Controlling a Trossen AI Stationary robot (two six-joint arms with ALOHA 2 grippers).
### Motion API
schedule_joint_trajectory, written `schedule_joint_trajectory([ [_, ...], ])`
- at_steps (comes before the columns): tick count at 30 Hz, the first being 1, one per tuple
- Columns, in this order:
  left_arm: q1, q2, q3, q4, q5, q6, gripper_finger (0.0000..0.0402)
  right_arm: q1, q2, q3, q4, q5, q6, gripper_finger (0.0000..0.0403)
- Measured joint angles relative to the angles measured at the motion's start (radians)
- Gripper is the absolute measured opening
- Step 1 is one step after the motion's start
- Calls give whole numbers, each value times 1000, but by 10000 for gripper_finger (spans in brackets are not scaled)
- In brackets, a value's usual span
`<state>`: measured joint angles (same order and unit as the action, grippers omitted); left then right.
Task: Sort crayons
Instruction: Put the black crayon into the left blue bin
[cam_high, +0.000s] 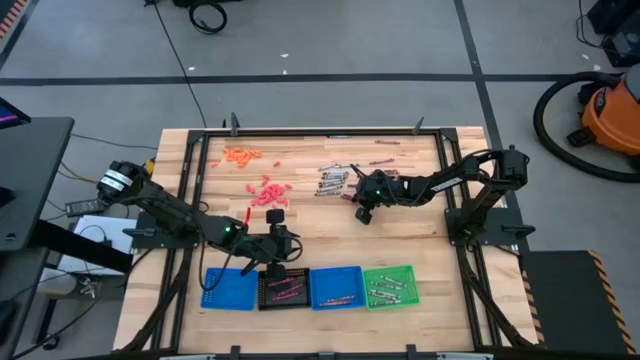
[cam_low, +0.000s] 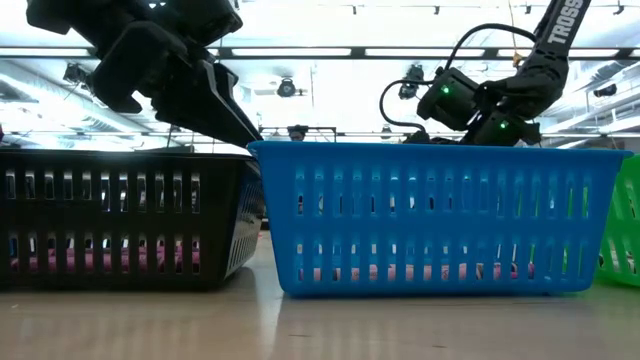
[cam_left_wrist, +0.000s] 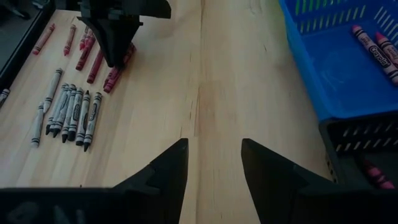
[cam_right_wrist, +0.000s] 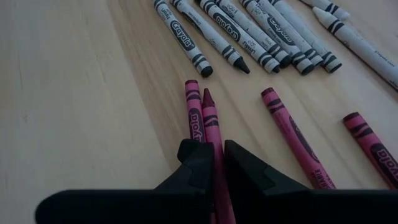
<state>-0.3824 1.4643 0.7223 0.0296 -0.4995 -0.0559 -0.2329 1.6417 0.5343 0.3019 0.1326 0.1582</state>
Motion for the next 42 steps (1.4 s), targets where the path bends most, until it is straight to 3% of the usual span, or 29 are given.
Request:
schedule_joint_trajectory([
  [11, 0, 0, 0, 4, 0, 3, 160, 1, -8, 0, -3, 0, -4, 45],
  [17, 4, -14, 0, -12, 0, 49, 160, 5, -84, -2, -36, 0, -22, 45],
  [25, 90, -11, 0, 12, -1, 52, 160, 32, -189, -1, -103, 5, -85, 45],
  [29, 134, -10, 0, 32, 0, 47, 160, 29, -212, -1, -135, 69, -101, 45],
  [35, 156, -10, 0, 84, 55, 45, 160, -15, -139, 0, -93, 35, -109, 52],
  [39, 156, -10, 0, 87, 60, 45, 160, -19, -59, 1, 49, -50, -108, 74],
  [42, 156, -10, 0, 87, 60, 45, 160, -8, -2, 27, 101, -49, -107, 95],
])
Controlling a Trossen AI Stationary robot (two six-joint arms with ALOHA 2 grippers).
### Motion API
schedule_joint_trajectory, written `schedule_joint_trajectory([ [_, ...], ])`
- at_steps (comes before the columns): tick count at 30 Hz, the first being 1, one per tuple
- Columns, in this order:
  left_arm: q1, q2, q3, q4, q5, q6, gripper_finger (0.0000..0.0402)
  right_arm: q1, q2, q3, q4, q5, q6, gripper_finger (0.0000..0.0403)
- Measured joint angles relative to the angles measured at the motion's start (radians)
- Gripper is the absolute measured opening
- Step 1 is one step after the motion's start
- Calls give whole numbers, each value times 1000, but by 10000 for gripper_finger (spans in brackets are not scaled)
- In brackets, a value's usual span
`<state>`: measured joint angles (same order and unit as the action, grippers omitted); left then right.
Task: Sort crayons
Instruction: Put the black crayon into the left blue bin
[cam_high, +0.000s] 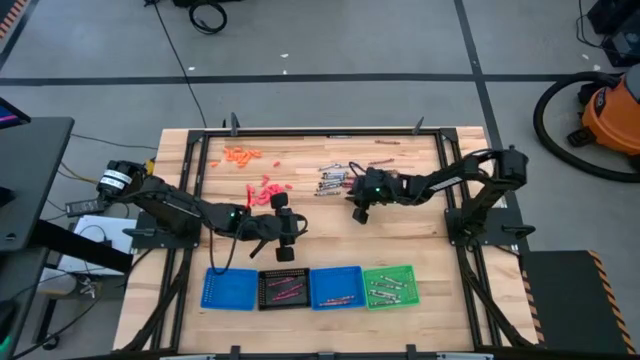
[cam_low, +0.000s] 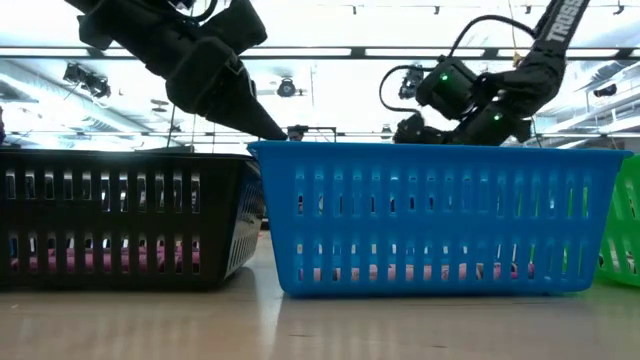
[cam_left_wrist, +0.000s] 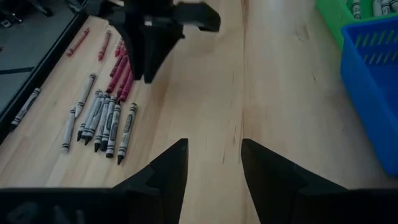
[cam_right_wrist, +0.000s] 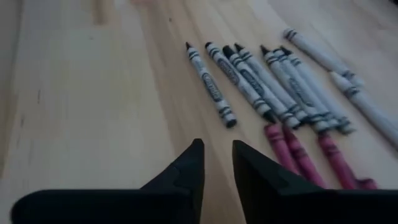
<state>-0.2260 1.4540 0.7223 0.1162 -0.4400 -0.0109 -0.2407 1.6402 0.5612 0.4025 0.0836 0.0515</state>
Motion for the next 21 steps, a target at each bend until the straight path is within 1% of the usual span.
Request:
schedule_joint_trajectory([
  [4, 0, 0, 0, 0, 0, 0, 160, -1, 84, 81, -16, 0, -18, 118],
  [8, 0, 0, 0, 0, 0, 0, 160, 2, 145, 173, -73, 7, -53, 134],
  [16, -3, 0, 0, -1, 0, 0, 160, 9, 216, 309, -160, 28, -124, 136],
  [21, -3, 0, 0, -8, 0, 3, 160, 9, 269, 330, -179, 18, -132, 136],
])
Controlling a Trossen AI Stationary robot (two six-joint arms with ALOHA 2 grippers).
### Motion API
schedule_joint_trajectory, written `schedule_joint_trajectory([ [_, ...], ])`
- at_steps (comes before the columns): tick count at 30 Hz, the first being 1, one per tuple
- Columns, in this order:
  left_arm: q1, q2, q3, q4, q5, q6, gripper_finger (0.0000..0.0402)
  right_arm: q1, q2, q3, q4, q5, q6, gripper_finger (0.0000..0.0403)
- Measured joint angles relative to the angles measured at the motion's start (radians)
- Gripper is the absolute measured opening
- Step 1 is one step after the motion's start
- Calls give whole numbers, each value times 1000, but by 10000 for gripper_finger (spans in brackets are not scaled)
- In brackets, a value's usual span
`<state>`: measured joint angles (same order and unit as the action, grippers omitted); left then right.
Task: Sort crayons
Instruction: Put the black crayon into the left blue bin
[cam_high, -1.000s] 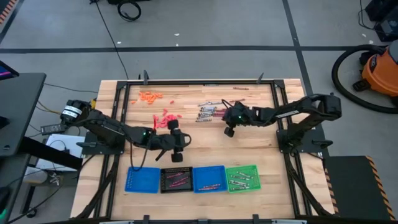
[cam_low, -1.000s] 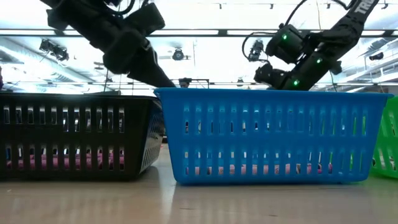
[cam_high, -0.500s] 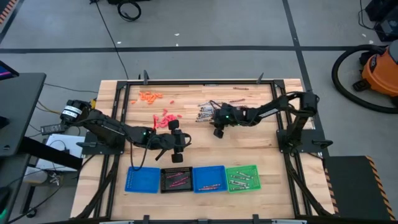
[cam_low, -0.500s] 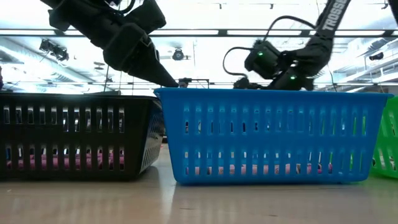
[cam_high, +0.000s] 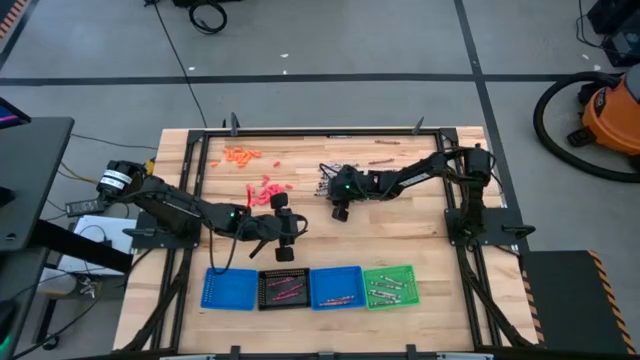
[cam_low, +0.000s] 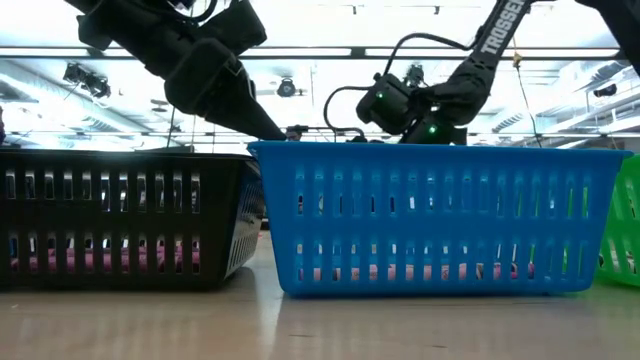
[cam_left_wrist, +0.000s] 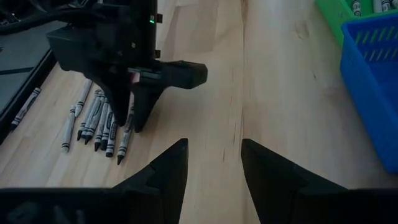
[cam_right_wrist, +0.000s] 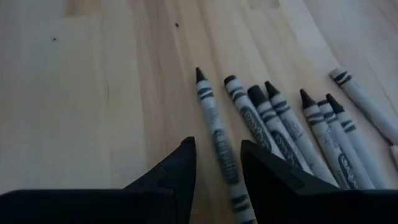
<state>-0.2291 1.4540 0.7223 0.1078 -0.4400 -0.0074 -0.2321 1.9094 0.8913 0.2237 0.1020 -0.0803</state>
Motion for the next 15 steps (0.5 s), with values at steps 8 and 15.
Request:
schedule_joint_trajectory([
  [8, 0, 0, 0, -17, 0, 1, 160, 0, 26, 1, -13, -12, 58, 112],
  [15, 0, 0, 0, -37, 0, 1, 160, 2, 27, 1, -25, -24, 59, 26],
])
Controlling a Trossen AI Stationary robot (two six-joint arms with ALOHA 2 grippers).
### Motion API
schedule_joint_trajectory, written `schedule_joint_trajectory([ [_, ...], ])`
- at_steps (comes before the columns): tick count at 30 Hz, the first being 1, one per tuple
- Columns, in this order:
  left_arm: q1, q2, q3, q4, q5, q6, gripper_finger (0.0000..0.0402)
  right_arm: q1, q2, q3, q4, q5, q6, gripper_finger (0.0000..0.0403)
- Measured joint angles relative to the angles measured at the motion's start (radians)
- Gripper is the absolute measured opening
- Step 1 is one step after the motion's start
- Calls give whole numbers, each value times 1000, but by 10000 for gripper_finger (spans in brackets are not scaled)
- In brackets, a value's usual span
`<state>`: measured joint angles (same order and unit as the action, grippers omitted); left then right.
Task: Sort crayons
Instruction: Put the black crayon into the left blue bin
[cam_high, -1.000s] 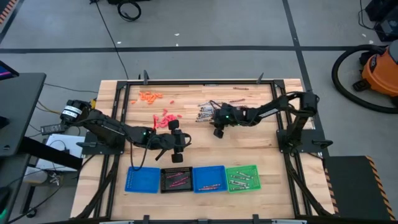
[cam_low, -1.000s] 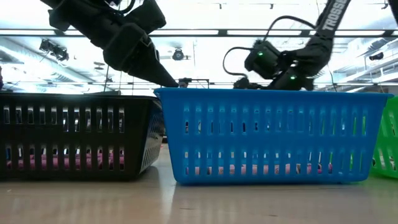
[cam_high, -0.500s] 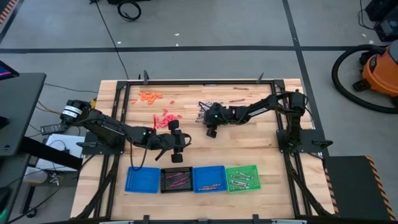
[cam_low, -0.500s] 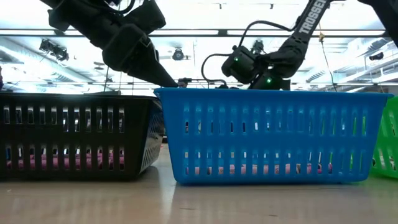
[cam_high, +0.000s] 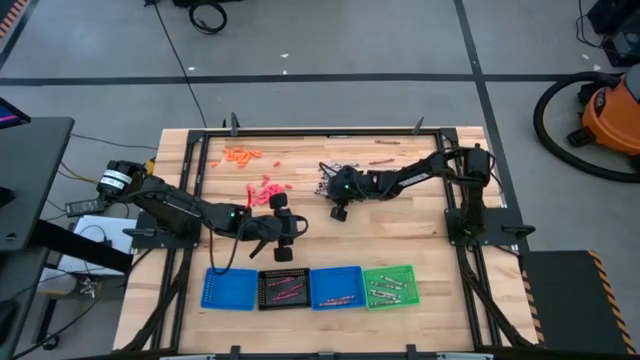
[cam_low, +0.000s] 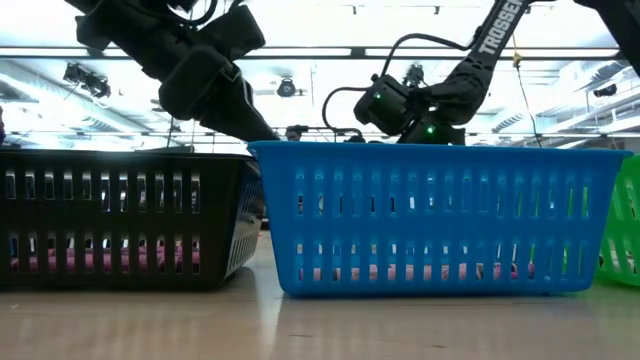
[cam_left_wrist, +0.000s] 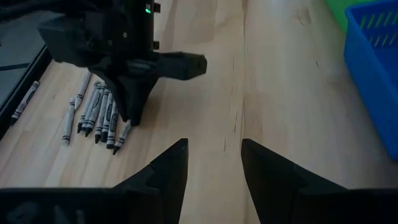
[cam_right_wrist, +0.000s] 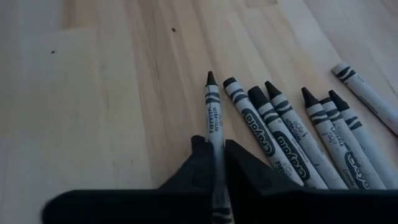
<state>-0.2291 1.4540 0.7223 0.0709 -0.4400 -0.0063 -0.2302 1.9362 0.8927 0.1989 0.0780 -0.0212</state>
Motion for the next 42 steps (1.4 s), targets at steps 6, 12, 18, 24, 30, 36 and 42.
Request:
schedule_joint_trajectory([
  [6, 0, -2, -1, -51, 0, 1, 160, 2, -36, -4, -11, -13, -4, 10],
  [12, 7, -3, -110, 80, 1, -4, 160, 23, -103, -11, -72, -5, -34, 8],
  [18, 26, -2, -138, 164, 0, -26, 160, 50, -143, -9, -81, 33, -40, 8],
  [24, 37, -2, -138, 172, 0, -43, 160, 97, -186, -7, -69, 33, -36, 8],
  [30, 43, -2, -138, 192, -12, -32, 164, 158, -205, 27, -68, 32, -35, 8],
  [36, 62, -2, -138, 207, -14, -32, 201, 204, -205, 71, -72, 32, -35, 8],
  [42, 64, -2, -138, 240, 0, -32, 224, 227, -205, 98, -87, 33, -35, 9],
])
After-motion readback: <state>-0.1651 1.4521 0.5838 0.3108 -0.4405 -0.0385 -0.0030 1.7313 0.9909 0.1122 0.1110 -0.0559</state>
